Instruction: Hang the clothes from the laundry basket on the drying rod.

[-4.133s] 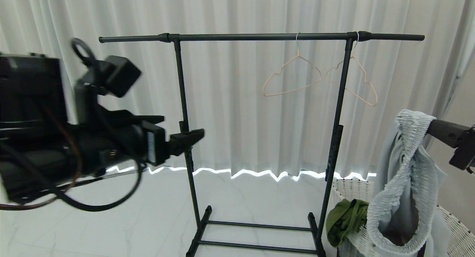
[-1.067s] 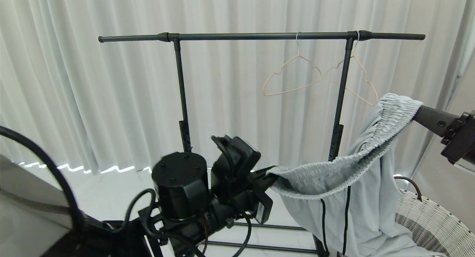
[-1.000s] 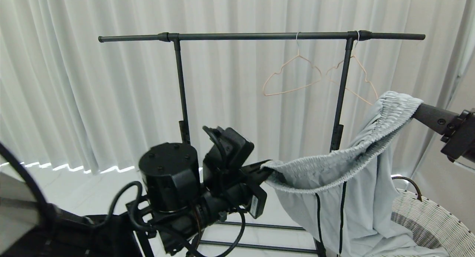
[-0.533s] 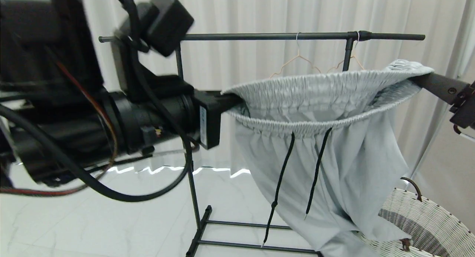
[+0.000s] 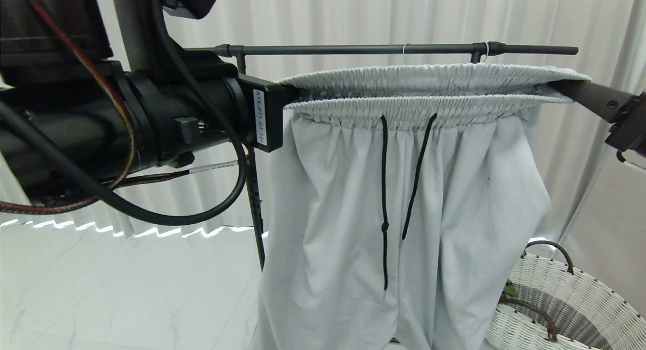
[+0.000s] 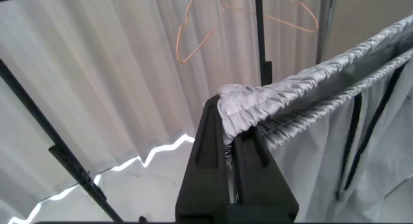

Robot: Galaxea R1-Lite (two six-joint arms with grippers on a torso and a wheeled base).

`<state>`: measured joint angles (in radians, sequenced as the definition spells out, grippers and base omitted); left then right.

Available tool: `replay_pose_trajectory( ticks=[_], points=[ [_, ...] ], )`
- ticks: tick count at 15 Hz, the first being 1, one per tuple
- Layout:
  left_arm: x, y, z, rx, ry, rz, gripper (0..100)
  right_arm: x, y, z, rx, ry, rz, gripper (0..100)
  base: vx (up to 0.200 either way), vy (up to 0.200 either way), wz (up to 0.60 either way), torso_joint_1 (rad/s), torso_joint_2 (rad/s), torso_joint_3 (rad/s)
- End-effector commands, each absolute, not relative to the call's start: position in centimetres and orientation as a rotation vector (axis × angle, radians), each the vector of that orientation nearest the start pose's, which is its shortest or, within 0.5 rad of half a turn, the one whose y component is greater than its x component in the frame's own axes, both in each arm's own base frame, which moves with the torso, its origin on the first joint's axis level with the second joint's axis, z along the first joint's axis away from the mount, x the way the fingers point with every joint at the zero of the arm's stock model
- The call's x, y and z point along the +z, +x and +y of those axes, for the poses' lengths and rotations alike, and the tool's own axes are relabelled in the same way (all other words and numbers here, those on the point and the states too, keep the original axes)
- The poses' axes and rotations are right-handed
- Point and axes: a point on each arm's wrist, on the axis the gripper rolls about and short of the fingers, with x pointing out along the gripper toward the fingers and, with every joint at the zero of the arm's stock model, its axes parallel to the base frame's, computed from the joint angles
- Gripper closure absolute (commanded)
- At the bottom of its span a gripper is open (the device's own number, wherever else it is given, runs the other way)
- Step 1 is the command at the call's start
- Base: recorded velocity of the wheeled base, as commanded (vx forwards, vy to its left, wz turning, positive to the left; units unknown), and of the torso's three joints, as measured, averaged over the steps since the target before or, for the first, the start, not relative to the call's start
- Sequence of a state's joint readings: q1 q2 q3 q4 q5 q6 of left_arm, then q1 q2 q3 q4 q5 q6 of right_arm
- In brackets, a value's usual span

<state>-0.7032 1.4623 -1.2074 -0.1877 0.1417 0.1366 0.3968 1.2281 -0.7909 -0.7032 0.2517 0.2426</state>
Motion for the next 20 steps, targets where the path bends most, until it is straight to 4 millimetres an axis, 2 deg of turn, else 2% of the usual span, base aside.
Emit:
replay_pose_trajectory(
  ticks=[1,5,7,9,11,13,15,17,20],
  points=[
    [31.6,20.2,-16.7,-0.561,0.165,0.041,100,30.5,16.8,7.3,0.659,0.251,-0.204,100,0.0,0.0,0.0,0.0,0.0,0.0],
    [31.1,20.1,-17.7,-0.595,0.153,0.058,100,30.2,16.7,7.3,0.658,0.25,-0.195,100,0.0,0.0,0.0,0.0,0.0,0.0],
    [31.0,20.0,-18.4,-0.616,0.148,0.062,100,30.5,15.6,6.8,0.663,0.251,-0.216,100,0.0,0.0,0.0,0.0,0.0,0.0],
    [31.1,21.2,-19.5,-0.615,0.149,0.063,100,31.0,13.6,6.0,0.661,0.24,-0.214,100,0.0,0.0,0.0,0.0,0.0,0.0],
    [31.4,22.8,-21.0,-0.608,0.143,0.051,100,31.2,10.7,4.9,0.658,0.193,-0.164,100,0.0,0.0,0.0,0.0,0.0,0.0],
    [30.8,24.5,-22.6,-0.609,0.149,0.063,100,31.3,7.4,3.8,0.742,0.171,-0.138,100,0.0,0.0,0.0,0.0,0.0,0.0],
    [29.8,25.5,-23.6,-0.614,0.158,0.086,100,30.9,4.9,2.9,0.799,0.164,-0.111,100,0.0,0.0,0.0,0.0,0.0,0.0],
    [29.1,25.9,-24.1,-0.618,0.167,0.104,100,30.4,3.7,2.5,0.843,0.16,-0.087,100,0.0,0.0,0.0,0.0,0.0,0.0],
    [29.1,25.6,-24.2,-0.626,0.169,0.106,100,30.1,3.6,2.6,0.871,0.158,-0.068,100,0.0,0.0,0.0,0.0,0.0,0.0]
  ],
)
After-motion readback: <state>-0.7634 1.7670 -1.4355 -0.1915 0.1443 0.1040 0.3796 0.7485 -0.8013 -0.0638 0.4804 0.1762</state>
